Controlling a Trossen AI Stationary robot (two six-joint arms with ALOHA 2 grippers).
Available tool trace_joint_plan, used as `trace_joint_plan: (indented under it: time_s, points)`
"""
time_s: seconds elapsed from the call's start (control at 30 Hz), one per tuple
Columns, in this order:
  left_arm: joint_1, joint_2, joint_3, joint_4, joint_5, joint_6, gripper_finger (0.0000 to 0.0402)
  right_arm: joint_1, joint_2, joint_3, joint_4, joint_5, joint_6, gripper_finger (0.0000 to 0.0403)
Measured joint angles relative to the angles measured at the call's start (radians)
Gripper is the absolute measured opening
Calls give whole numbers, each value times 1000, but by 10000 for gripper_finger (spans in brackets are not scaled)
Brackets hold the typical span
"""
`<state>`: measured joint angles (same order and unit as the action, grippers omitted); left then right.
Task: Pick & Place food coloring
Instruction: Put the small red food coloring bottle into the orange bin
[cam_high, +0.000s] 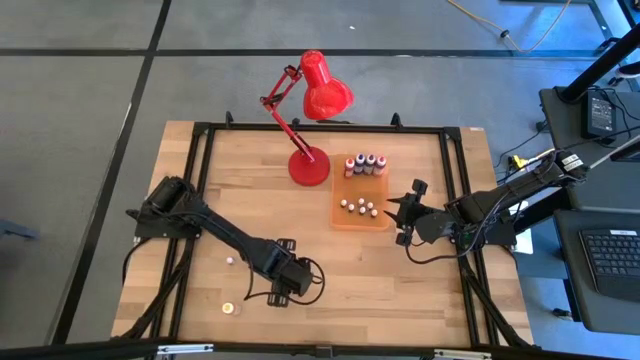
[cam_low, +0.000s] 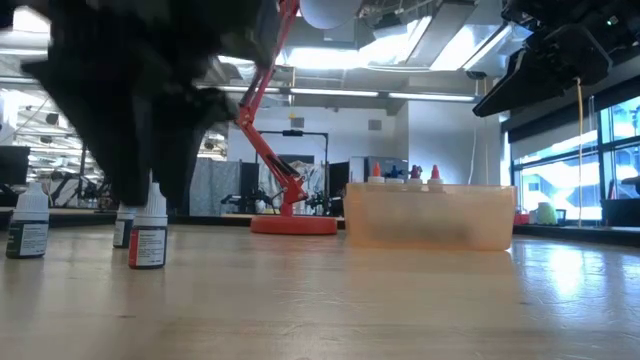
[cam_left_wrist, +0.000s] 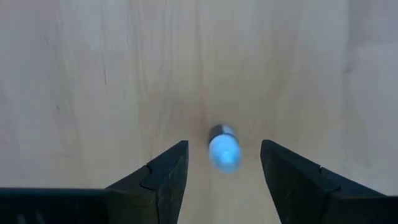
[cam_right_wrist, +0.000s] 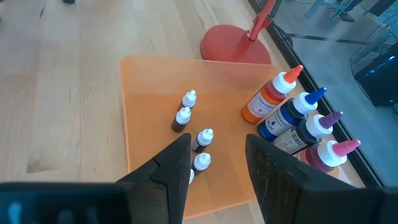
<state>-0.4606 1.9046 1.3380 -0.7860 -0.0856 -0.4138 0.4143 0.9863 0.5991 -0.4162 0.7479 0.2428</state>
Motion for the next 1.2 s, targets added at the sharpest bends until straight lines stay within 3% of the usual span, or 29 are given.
trace_joint_plan:
  time_s: [0.4,0.97,1.2]
  points:
    - [19,25,-6,5,4,-16,167,0,0,0,-1,0,10,155]
    - [15,25,-5,0,33,5,72,0,0,0,-1,0,9,155]
    - [64,24,34,1,-43,103,62,0,0,0,-1,1,7,155]
